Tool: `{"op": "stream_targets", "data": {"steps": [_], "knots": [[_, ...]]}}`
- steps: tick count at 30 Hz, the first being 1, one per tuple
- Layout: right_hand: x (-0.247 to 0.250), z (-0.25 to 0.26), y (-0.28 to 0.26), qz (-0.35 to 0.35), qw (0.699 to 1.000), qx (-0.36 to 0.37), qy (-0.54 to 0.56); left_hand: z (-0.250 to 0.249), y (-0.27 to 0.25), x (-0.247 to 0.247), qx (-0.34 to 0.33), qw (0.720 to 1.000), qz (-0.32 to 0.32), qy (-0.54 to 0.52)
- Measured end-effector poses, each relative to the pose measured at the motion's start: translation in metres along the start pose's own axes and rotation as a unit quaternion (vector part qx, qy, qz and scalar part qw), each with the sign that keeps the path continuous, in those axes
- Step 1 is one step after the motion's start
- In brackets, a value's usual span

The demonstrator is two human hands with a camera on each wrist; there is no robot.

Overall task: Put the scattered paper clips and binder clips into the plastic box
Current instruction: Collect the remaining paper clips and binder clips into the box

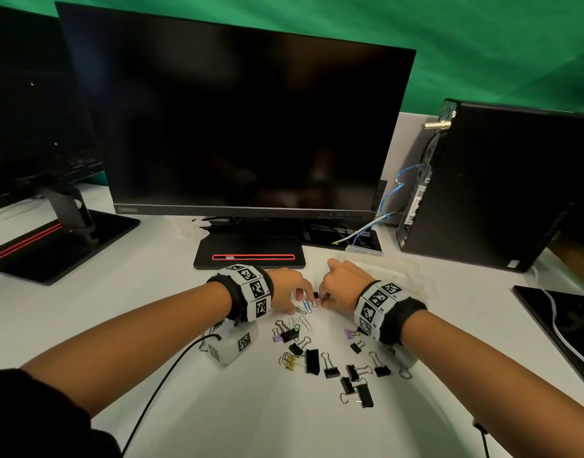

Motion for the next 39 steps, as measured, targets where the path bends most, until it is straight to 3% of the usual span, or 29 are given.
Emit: {"op": "stream_targets", "data": {"steps": [20, 28, 39], "knots": [[0.01, 0.018, -0.025, 0.013, 1.0, -0.001, 0.006, -0.017, -0.023, -0.004, -0.008, 0.999, 0.031, -0.017], [0.007, 0.021, -0.025, 0.023, 1.0, -0.014, -0.003, -0.018, -0.018, -0.014, 0.021, 0.999, 0.026, -0.022], [-0.004, 0.021, -0.028, 0.048, 0.998, -0.03, -0.004, -0.003, -0.025, -0.012, 0.071, 0.99, 0.03, -0.118]]}}
Point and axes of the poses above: each hand's wrist, its own y-axis towards the middle knuckle, its own x-axis out of the back of the hand, z = x × y, the point moved 9 cm from there along y, towards the middle knuckle, and after that the axes turned 15 degrees about -z, right-handed, at the moved point
